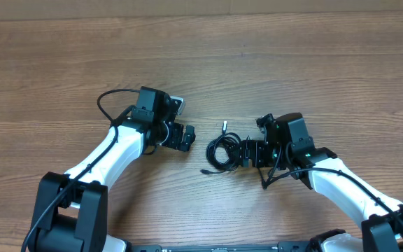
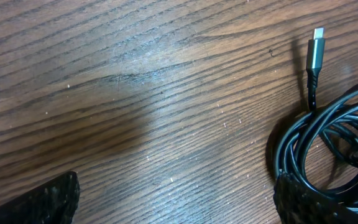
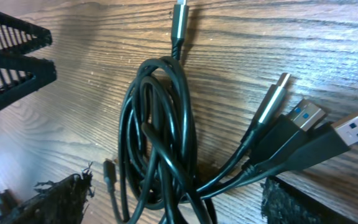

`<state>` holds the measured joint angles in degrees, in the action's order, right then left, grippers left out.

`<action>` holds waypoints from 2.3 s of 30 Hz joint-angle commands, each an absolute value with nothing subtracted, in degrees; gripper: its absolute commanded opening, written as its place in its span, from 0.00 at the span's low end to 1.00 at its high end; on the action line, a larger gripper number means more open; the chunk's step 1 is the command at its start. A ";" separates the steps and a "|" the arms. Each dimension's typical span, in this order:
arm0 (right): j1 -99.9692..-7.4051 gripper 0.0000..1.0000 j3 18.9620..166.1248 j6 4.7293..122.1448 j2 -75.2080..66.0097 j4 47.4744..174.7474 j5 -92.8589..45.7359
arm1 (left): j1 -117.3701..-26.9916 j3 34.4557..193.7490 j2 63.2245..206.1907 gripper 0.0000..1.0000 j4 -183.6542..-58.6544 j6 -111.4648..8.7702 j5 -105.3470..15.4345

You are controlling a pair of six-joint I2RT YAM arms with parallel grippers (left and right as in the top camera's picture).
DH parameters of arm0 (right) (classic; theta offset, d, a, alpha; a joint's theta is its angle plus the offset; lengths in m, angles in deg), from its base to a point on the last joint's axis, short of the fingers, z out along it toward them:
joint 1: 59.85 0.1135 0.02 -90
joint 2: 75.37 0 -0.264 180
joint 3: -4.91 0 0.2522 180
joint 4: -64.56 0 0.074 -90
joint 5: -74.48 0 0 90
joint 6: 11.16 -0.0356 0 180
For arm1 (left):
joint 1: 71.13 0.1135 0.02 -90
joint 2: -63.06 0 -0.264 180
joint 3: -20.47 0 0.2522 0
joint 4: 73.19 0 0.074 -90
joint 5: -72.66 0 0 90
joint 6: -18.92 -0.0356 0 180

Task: Untangle cables

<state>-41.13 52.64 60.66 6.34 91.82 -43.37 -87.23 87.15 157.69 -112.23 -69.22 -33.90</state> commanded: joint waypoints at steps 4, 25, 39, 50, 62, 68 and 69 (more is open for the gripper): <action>-40.67 0.79 53.50 60.68 6.43 91.39 -41.04 | -87.27 88.40 156.51 1.00 -112.01 -68.06 -34.77; -36.67 0.04 53.50 61.25 11.54 87.34 -41.30 | -87.27 88.38 156.51 1.00 -112.03 -68.06 -34.77; -36.74 0.04 54.85 72.57 9.90 79.74 -63.53 | -87.27 88.38 156.51 1.00 -112.03 -68.06 -34.77; -36.78 0.04 55.57 79.02 5.36 80.04 -61.41 | -87.16 88.40 156.47 0.99 -113.82 -72.34 -45.57; -36.78 0.04 55.55 79.37 5.36 82.27 -56.84 | -85.98 88.51 147.64 0.99 -118.08 -92.25 -57.00; -36.78 0.04 55.57 81.34 5.31 81.35 -62.00 | -85.98 88.53 141.58 1.00 -122.83 -95.57 -56.93; -36.78 0.04 55.57 81.86 5.29 81.42 -62.08 | -85.98 88.51 140.55 1.00 -123.70 -95.75 -56.47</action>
<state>-36.93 53.41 80.20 6.47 82.07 -60.79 -85.35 87.24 143.59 -122.24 -91.86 -51.47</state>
